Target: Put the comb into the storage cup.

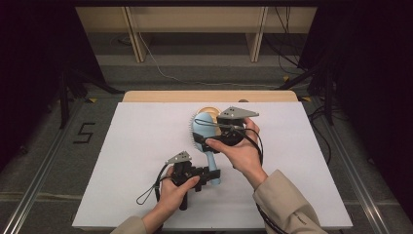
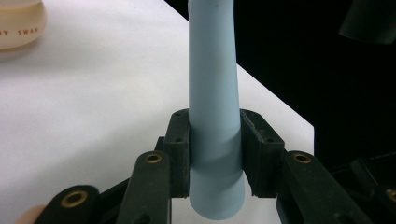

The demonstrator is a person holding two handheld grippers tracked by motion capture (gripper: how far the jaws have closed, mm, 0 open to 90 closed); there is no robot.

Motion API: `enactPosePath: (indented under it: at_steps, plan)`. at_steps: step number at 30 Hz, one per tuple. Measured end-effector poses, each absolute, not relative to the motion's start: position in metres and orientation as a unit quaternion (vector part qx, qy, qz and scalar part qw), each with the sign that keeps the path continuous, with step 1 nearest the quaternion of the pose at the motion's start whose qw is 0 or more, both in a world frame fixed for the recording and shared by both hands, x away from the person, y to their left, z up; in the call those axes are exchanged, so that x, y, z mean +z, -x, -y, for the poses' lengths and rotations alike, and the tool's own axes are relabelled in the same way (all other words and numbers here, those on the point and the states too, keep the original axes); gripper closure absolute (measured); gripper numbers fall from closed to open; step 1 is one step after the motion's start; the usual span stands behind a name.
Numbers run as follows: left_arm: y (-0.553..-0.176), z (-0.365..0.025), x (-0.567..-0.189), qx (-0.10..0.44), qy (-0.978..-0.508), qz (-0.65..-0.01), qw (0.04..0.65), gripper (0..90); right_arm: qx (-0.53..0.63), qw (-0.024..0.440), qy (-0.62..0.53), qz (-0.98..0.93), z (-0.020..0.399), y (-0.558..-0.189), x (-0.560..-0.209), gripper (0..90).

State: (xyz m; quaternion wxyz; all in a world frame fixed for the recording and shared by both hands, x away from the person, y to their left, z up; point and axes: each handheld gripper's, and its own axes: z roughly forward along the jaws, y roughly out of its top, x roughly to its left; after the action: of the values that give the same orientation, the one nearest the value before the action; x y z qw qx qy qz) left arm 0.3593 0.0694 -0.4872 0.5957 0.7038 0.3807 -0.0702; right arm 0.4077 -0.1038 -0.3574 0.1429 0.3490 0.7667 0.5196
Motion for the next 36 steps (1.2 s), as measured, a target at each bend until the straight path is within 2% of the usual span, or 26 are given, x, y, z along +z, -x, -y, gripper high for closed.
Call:
enactPosePath:
  at_steps: [8, 21, 32, 36]
  plan:
    - [-0.359, -0.0691, -0.4867, -0.072, -0.704, -0.379, 0.597, 65.7, 0.518, 0.137, -0.353, -0.767, 0.0998, -0.4123, -0.3615, 1.3]
    - [-0.3591, -0.0689, -0.4868, -0.071, -0.705, -0.377, 0.597, 65.7, 0.517, 0.123, -0.361, -0.766, 0.0972, -0.4158, -0.3637, 8.1]
    - [-0.3592, -0.0688, -0.4867, -0.072, -0.705, -0.376, 0.597, 65.7, 0.519, 0.123, -0.373, -0.759, 0.0982, -0.4155, -0.3639, 17.7]
    - [-0.3595, -0.0687, -0.4871, -0.071, -0.706, -0.376, 0.596, 65.7, 0.518, 0.123, -0.374, -0.76, 0.0983, -0.4152, -0.364, 18.2]
